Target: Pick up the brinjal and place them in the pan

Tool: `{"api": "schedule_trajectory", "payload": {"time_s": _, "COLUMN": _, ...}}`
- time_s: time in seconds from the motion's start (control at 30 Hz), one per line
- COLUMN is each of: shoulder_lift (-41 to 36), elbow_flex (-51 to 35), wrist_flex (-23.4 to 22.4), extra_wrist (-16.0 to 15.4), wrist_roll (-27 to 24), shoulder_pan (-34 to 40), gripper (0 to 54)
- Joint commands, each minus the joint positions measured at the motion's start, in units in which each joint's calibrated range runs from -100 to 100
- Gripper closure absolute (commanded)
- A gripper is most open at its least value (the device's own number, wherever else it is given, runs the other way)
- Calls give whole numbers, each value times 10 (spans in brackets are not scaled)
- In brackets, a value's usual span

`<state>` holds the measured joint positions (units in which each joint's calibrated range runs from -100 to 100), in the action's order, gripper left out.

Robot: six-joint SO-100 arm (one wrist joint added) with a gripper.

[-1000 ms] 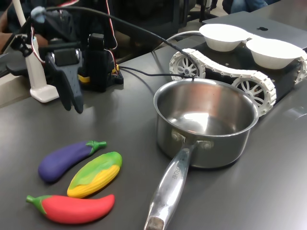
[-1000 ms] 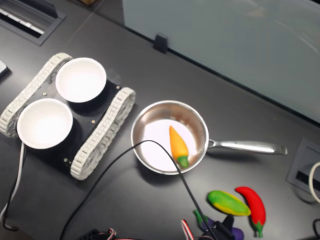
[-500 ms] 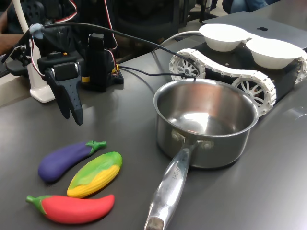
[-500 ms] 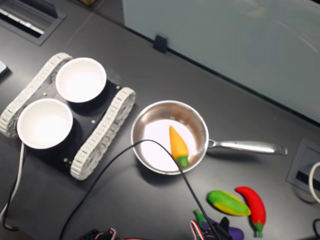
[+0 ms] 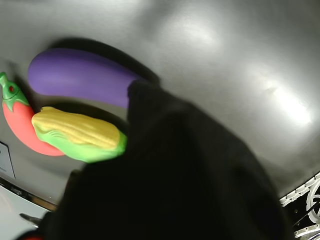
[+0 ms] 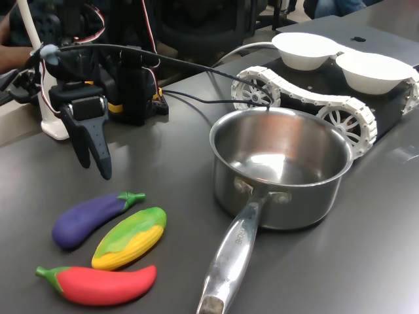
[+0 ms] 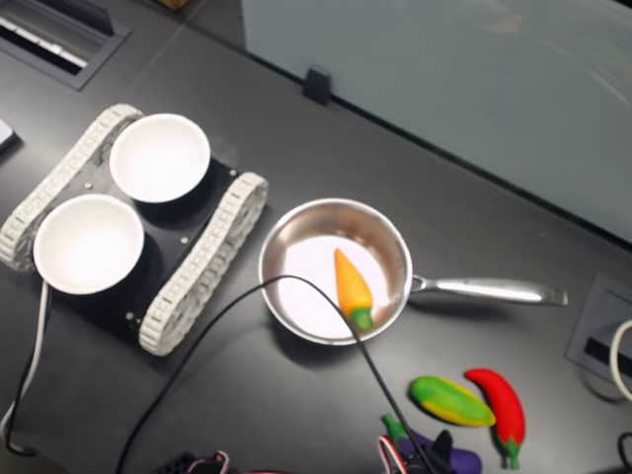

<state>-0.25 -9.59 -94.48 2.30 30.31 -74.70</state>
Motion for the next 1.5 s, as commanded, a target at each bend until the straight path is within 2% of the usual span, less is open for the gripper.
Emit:
{"api": "schedule_trajectory", "payload": {"time_s": 0.0, "shoulder_lift": -15, "elbow_flex": 2, "wrist_flex": 39, "extra_wrist": 9, "wrist_roll": -2, "shoulder_pan": 10, "gripper": 160}}
{"api": "schedule_trajectory", "payload": {"time_s": 0.23, "shoulder_lift": -8, "elbow_flex": 19, "wrist_flex": 62, "extra_wrist": 11, "wrist_roll": 6, "shoulder_pan": 3, "gripper": 166}}
{"api": "schedule_trajectory", "payload": {"time_s": 0.53, "shoulder_lift": 33, "elbow_flex": -11, "wrist_flex": 66, "extra_wrist": 19, "wrist_roll": 5, "shoulder_pan": 4, "gripper": 163}}
{"api": "schedule_trajectory", "payload": {"time_s": 0.7, "shoulder_lift": 64, "elbow_flex": -36, "wrist_flex": 66, "extra_wrist": 34, "wrist_roll": 2, "shoulder_pan": 10, "gripper": 163}}
{"api": "schedule_trajectory", "payload": {"time_s": 1.47, "shoulder_lift": 154, "elbow_flex": -116, "wrist_flex": 69, "extra_wrist": 43, "wrist_roll": -4, "shoulder_pan": 19, "gripper": 192}}
